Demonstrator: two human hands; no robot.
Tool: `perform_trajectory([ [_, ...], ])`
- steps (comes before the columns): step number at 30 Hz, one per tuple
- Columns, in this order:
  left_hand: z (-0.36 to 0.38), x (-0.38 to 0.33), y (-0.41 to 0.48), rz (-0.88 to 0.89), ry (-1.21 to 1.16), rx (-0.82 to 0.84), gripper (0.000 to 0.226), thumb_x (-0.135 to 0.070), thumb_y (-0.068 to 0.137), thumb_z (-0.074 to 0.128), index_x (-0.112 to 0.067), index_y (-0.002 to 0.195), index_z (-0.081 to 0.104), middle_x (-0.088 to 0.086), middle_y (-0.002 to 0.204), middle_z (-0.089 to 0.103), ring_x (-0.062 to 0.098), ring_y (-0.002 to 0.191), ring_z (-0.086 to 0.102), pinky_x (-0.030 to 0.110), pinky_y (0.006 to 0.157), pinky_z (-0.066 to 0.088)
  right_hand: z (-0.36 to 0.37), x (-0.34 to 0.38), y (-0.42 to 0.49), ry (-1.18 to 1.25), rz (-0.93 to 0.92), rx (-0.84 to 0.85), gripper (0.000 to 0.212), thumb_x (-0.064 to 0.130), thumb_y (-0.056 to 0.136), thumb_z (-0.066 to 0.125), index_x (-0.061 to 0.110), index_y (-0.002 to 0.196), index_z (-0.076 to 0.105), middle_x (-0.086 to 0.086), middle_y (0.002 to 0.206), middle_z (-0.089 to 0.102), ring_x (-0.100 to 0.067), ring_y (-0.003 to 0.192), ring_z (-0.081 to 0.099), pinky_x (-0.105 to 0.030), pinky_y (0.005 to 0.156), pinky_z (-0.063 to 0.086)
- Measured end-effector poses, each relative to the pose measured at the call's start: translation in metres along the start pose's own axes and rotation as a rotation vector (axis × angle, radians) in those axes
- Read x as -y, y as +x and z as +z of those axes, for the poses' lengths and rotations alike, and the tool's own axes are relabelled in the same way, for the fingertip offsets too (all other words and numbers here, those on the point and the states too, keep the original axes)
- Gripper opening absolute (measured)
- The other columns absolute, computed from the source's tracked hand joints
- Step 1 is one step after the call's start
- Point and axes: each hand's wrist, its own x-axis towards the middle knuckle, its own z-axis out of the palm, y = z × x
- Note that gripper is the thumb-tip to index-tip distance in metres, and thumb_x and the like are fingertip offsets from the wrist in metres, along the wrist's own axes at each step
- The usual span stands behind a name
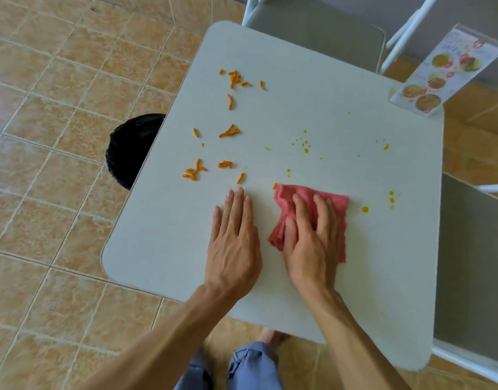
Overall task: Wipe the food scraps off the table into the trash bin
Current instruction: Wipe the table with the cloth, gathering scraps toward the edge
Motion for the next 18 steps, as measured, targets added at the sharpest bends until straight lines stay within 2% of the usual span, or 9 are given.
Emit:
perform_trajectory([
  [3,0.011,-0.008,0.003,-0.041,0.065,-0.013,0.059,-0.012,0.097,0.039,0.004,0.152,0.025,0.016,0.163,0.018,0.027,0.153,0.009,0.044,0.123,0.007,0.016,0.021,0.026,0.04,0.054,-0.026,0.04,0.034,0.099,0.052,0.024,0.136,0.062,-0.016,0.147,0.052,-0.04,0.138,0.045,-0.053,0.116,0.034],
  [6,0.012,-0.008,0.001,-0.066,0.058,-0.069,0.06,-0.017,0.098,0.043,0.002,0.153,0.025,0.017,0.162,0.018,0.029,0.152,0.01,0.042,0.124,0.006,0.031,0.054,0.054,0.103,-0.063,0.035,0.042,0.039,0.098,0.048,0.028,0.137,0.061,-0.013,0.149,0.05,-0.037,0.141,0.042,-0.053,0.118,0.032],
  [9,0.004,-0.003,0.001,-0.143,0.011,-0.091,0.067,-0.029,0.099,0.043,-0.001,0.155,0.018,0.015,0.164,0.012,0.027,0.153,0.003,0.042,0.124,0.002,0.042,0.076,0.081,0.173,-0.19,0.129,0.044,0.04,0.097,0.046,0.03,0.138,0.06,-0.011,0.152,0.048,-0.035,0.144,0.039,-0.052,0.121,0.028],
  [12,-0.003,0.006,0.0,-0.201,0.06,-0.096,0.077,-0.044,0.098,0.042,0.003,0.154,0.018,0.016,0.164,0.011,0.028,0.153,0.002,0.046,0.124,0.005,0.043,0.066,0.086,0.205,-0.232,0.138,0.041,0.03,0.097,0.052,0.023,0.136,0.062,-0.009,0.15,0.051,-0.033,0.141,0.044,-0.049,0.119,0.033],
  [14,-0.008,0.016,-0.002,-0.281,0.107,-0.093,0.085,-0.054,0.096,0.038,0.003,0.154,0.015,0.015,0.165,0.008,0.027,0.153,-0.001,0.047,0.123,0.004,0.035,0.044,0.074,0.154,-0.179,0.075,0.039,0.024,0.099,0.055,0.018,0.138,0.06,-0.008,0.148,0.053,-0.03,0.139,0.047,-0.046,0.118,0.035],
  [18,-0.012,0.024,-0.006,-0.346,0.193,-0.062,0.092,-0.064,0.094,0.033,0.001,0.155,0.01,0.013,0.165,0.002,0.024,0.153,-0.006,0.044,0.124,-0.002,0.015,0.01,0.028,0.077,-0.014,0.008,0.041,0.029,0.104,0.051,0.015,0.142,0.056,-0.011,0.151,0.05,-0.034,0.139,0.046,-0.048,0.117,0.035],
])
